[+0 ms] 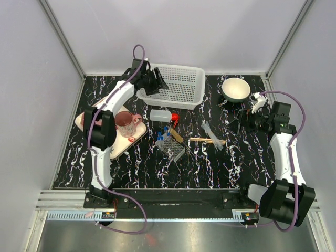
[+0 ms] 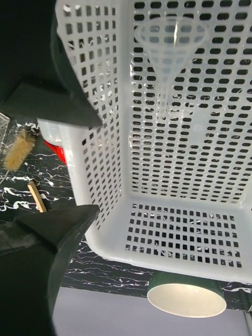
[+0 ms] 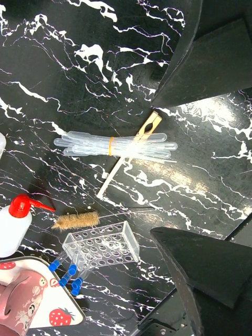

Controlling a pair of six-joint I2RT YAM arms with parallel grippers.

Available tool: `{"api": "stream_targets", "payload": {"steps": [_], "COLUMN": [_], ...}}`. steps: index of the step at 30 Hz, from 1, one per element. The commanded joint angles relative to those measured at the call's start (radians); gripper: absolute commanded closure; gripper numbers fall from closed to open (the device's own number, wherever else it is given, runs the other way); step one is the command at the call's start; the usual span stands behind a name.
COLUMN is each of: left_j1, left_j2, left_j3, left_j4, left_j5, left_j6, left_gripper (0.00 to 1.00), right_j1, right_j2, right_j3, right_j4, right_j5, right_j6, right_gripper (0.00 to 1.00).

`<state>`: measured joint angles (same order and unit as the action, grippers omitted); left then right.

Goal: Organize the chemistry lab equipment

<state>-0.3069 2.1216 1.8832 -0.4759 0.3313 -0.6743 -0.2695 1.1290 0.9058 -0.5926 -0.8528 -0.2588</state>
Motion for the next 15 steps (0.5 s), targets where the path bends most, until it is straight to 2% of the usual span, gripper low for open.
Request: {"api": "stream_targets", "payload": {"steps": [1, 4, 5, 6, 8, 10, 11, 12, 15], "left_j1": [0.008, 0.008, 0.008, 0.008, 0.008, 0.009, 0.012, 0.018, 0.041], "left_j2": [-0.201, -0.346, -0.442, -0.5, -0.675, -0.783, -0.877, -0.92, -1.049], "left_j3": [-0.021, -0.133, -0.177, -0.291, -0.41, -0.57, -0.616, -0.7, -0.821], "left_j4": [0.022, 0.06, 0.083, 0.115, 0.212, 0.275, 0.29, 0.313, 0.291], "left_j5": [-0.102, -0.167, -0.19, -0.218, -0.25, -0.279, -0.278, -0.249, -0.154], "left_j6": [0.122, 0.192, 0.203, 0.214, 0.246, 0.266, 0.272, 0.28, 0.294], "left_gripper": [0.3, 0.27, 0.26, 0.23, 0.12, 0.03, 0.01, 0.01, 0.01], "right_j1": [-0.007, -0.007, -0.007, -0.007, -0.005, -0.005, -0.005, -0.005, 0.004], "right_j2": [-0.015, -0.012, -0.011, -0.015, -0.02, -0.028, -0.028, -0.025, -0.011], "right_j3": [-0.008, -0.013, -0.019, -0.028, -0.042, -0.059, -0.064, -0.068, -0.07], "right_j4": [0.028, 0.017, 0.019, 0.019, 0.023, 0.028, 0.031, 0.034, 0.031], "right_j5": [-0.008, -0.048, -0.073, -0.086, -0.112, -0.127, -0.141, -0.146, -0.144], "right_j6": [-0.037, -0.054, -0.066, -0.072, -0.091, -0.097, -0.103, -0.103, -0.105], "right_gripper": [0.0, 0.0, 0.0, 0.0, 0.0, 0.0, 0.0, 0.0, 0.0]}}
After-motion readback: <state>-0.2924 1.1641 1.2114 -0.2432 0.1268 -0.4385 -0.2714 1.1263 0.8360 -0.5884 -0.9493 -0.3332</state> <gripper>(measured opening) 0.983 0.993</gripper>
